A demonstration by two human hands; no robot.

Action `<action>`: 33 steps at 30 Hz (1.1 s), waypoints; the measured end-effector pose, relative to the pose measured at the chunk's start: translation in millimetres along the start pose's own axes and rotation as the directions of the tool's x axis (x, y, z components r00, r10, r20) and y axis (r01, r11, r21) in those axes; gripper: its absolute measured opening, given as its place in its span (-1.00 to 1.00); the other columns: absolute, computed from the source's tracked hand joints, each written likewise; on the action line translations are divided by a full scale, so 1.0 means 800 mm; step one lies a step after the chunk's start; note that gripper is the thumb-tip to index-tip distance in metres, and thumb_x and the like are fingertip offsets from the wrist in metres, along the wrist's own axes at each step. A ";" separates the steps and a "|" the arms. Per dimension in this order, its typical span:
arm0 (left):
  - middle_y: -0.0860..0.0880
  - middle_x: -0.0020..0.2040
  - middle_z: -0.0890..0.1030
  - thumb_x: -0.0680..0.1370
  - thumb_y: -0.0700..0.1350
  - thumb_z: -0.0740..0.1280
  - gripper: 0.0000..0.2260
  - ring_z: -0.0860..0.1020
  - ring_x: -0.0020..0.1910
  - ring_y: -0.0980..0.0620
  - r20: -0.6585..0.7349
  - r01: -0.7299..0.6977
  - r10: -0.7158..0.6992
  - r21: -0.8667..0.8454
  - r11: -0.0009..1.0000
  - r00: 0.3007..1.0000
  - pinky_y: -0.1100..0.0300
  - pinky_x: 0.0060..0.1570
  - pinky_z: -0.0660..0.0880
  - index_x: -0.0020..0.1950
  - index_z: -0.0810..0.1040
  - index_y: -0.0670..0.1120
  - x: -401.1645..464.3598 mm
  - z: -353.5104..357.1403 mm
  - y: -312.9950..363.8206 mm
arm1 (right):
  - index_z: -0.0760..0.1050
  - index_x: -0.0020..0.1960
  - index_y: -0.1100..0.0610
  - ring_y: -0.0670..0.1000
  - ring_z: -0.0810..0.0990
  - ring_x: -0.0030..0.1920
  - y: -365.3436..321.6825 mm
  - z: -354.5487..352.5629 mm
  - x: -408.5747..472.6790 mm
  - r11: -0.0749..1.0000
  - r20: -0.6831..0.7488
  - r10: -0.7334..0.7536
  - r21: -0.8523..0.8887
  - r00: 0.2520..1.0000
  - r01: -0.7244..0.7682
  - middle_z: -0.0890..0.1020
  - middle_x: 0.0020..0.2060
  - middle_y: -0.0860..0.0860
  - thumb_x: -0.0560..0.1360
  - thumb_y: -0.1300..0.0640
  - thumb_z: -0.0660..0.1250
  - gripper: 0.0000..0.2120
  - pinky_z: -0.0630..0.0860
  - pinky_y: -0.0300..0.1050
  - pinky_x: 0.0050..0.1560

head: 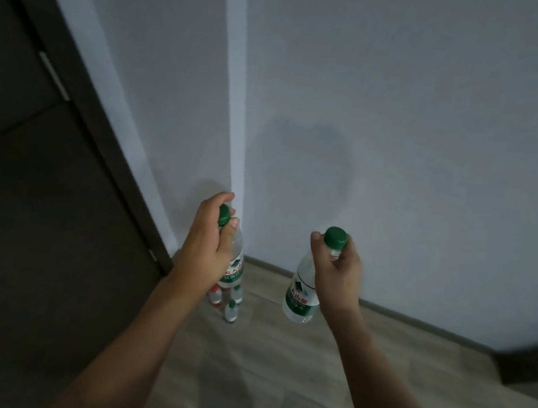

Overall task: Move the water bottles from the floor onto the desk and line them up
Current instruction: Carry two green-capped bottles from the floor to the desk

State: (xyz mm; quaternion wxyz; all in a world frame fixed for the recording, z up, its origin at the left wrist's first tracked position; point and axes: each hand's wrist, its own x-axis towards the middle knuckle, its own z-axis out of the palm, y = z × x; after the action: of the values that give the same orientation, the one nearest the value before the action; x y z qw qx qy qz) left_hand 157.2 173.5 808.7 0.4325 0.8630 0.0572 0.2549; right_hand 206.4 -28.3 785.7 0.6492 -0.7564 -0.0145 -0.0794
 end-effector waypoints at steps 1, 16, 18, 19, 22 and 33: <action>-0.07 0.17 0.51 0.65 -0.20 0.22 -0.71 0.44 0.05 0.29 0.019 -0.003 0.003 -0.008 1.000 1.000 0.61 0.07 0.27 0.38 0.39 -0.10 0.003 0.015 0.011 | 0.41 -0.23 0.04 -0.22 0.45 -0.43 0.002 -0.015 0.005 1.000 -0.023 -0.003 -0.007 1.000 0.003 0.51 -0.43 -0.20 0.53 -0.01 0.38 -0.76 0.36 -0.46 -0.41; 0.04 0.08 0.51 0.62 -0.03 0.18 -0.72 0.48 0.07 0.25 0.269 -0.158 0.190 -0.134 0.978 0.944 0.54 0.04 0.31 0.32 0.40 -0.01 0.016 0.215 0.147 | 0.43 -0.20 0.07 -0.20 0.46 -0.41 0.049 -0.239 0.038 0.996 -0.353 0.084 0.049 0.932 -0.071 0.51 -0.40 -0.17 0.49 -0.04 0.39 -0.77 0.41 -0.41 -0.39; 0.04 0.07 0.52 0.62 -0.06 0.19 -0.73 0.49 0.05 0.22 0.294 -0.189 0.236 -0.179 0.966 0.926 0.51 0.05 0.33 0.31 0.40 -0.03 0.014 0.234 0.164 | 0.42 -0.22 0.04 -0.20 0.47 -0.40 0.051 -0.261 0.031 0.997 -0.413 0.082 0.040 0.907 -0.072 0.52 -0.39 -0.16 0.47 -0.07 0.39 -0.76 0.42 -0.40 -0.38; 0.03 0.06 0.53 0.62 -0.07 0.20 -0.74 0.49 0.04 0.22 0.306 -0.201 0.255 -0.199 0.959 0.917 0.50 0.05 0.33 0.31 0.41 -0.03 0.013 0.243 0.172 | 0.42 -0.22 0.03 -0.20 0.47 -0.39 0.051 -0.271 0.027 0.996 -0.445 0.084 0.038 0.892 -0.075 0.52 -0.39 -0.15 0.47 -0.08 0.39 -0.76 0.42 -0.40 -0.38; 0.00 0.06 0.53 0.63 -0.13 0.21 -0.76 0.49 0.03 0.23 0.361 -0.246 0.329 -0.256 0.935 0.873 0.49 0.06 0.33 0.30 0.41 -0.06 0.006 0.273 0.194 | 0.43 -0.23 0.05 -0.18 0.48 -0.38 0.052 -0.300 0.011 0.996 -0.542 0.091 0.031 0.836 -0.088 0.53 -0.39 -0.13 0.44 -0.10 0.39 -0.74 0.42 -0.39 -0.37; -0.04 0.13 0.53 0.64 -0.18 0.25 -0.77 0.49 0.06 0.24 0.583 -0.254 0.557 -0.521 0.815 0.592 0.55 0.06 0.31 0.30 0.42 -0.04 -0.080 0.382 0.295 | 0.48 -0.18 0.02 -0.20 0.53 -0.32 0.047 -0.415 -0.111 0.986 -0.848 0.074 -0.018 0.526 -0.167 0.57 -0.31 -0.11 0.52 0.00 0.39 -0.83 0.49 -0.35 -0.28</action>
State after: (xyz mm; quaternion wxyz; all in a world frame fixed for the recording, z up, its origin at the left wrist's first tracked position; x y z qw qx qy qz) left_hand 222.8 -212.7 815.0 0.5083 0.7783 -0.3687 -0.0004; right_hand 89.9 -353.6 784.3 0.5421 -0.6536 0.3562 -0.3899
